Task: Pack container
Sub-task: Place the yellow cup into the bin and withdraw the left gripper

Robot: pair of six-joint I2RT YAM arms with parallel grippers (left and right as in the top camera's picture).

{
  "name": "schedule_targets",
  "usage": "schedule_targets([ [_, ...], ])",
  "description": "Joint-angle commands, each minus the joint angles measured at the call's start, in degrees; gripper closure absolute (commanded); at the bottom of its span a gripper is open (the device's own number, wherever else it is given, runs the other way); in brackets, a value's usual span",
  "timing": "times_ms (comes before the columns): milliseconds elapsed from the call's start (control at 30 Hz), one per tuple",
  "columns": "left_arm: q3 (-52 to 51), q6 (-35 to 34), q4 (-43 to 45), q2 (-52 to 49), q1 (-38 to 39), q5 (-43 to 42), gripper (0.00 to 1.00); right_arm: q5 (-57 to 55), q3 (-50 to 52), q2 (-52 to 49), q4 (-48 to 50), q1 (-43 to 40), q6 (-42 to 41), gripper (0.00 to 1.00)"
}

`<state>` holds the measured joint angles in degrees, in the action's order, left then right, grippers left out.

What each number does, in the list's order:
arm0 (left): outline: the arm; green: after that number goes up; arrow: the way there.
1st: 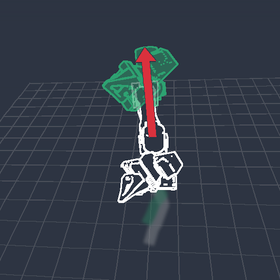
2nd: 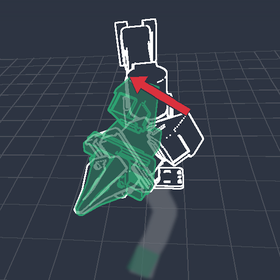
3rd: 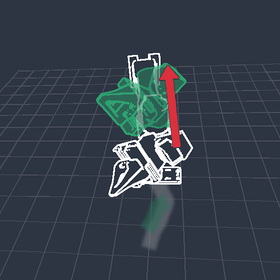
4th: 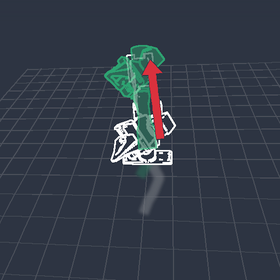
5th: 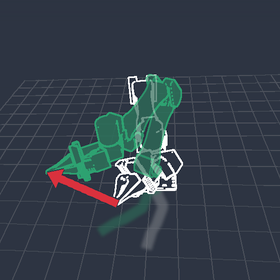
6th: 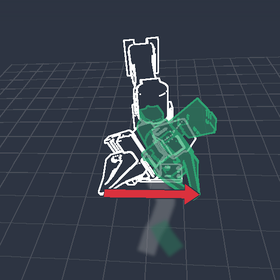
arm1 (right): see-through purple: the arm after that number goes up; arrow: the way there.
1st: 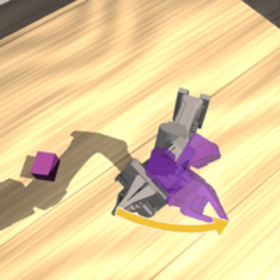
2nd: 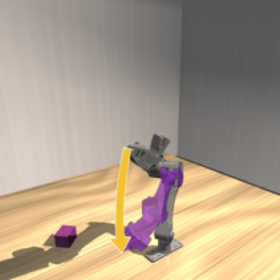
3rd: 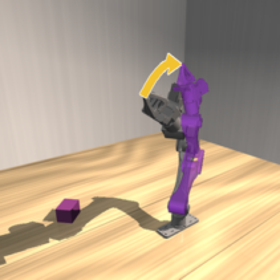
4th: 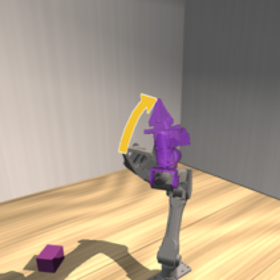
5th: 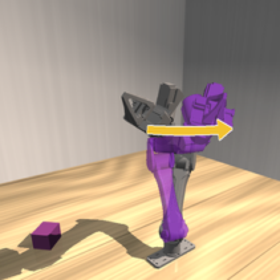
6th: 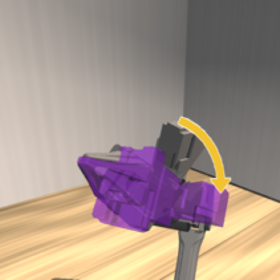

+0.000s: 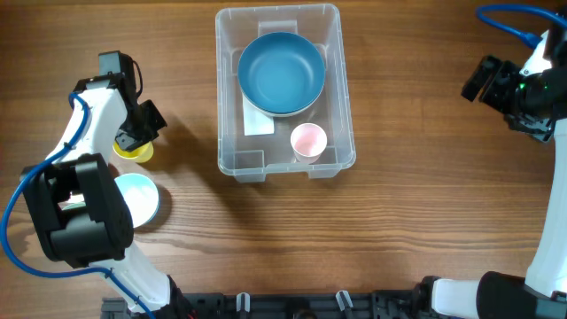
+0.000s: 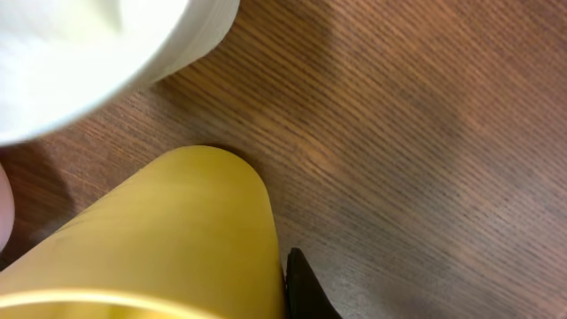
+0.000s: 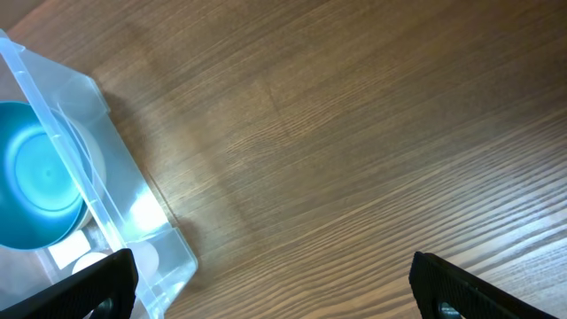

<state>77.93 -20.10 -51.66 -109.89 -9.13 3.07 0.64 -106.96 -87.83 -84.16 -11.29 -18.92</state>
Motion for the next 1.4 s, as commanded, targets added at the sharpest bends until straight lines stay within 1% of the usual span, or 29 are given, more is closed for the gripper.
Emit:
schedule_targets([
  [0, 2.5, 0.2, -3.0, 5.2, 2.5, -0.7, 0.96, 0.7, 0.5, 0.8, 0.1, 0.2, 0.9, 0.00],
  [67, 5.5, 0.2, -6.5, 9.8, 5.3, -1.4, 0.96, 0.7, 0.5, 0.8, 0.1, 0.2, 0.9, 0.00],
  [167, 9.6, 0.4, -10.4, 17.0, 11.0, -5.3, 0.96, 0.7, 0.5, 0.8, 0.1, 0.2, 0.9, 0.00],
  [300, 12.0, -0.6, -10.8, 24.9, 22.1, -5.4, 0.96, 0.7, 0.5, 0.8, 0.2, 0.2, 0.9, 0.00],
  [400, 12.0, -3.2, -10.9, 25.5, 29.2, -5.4, 0.96, 0.7, 0.5, 0.8, 0.3, 0.2, 0.9, 0.00],
  [467, 12.0, -4.7, -10.2, 23.4, 34.8, -5.6, 0.96, 0.7, 0.5, 0.8, 0.3, 0.2, 0.9, 0.00],
  [600, 12.4, -4.8, -5.4, 18.8, 41.9, -9.6, 0.96, 0.7, 0.5, 0.8, 0.0, 0.2, 0.9, 0.00],
  [733, 18.5, -4.8, -5.6, 14.5, 44.3, -10.2, 0.96, 0.7, 0.5, 0.8, 0.0, 0.2, 0.9, 0.00],
  [933, 29.7, -2.8, -12.4, 4.5, 44.7, -13.8, 0.96, 0.7, 0.5, 0.8, -0.1, 0.2, 0.9, 0.00],
  [1033, 34.1, -2.1, -15.0, 0.5, 45.7, -13.9, 0.96, 0.7, 0.5, 0.8, -0.1, 0.2, 0.9, 0.00],
  [1367, 34.3, -2.2, -18.3, -5.1, 46.9, -13.9, 0.96, 0.7, 0.5, 0.8, -0.1, 0.2, 0.9, 0.00],
])
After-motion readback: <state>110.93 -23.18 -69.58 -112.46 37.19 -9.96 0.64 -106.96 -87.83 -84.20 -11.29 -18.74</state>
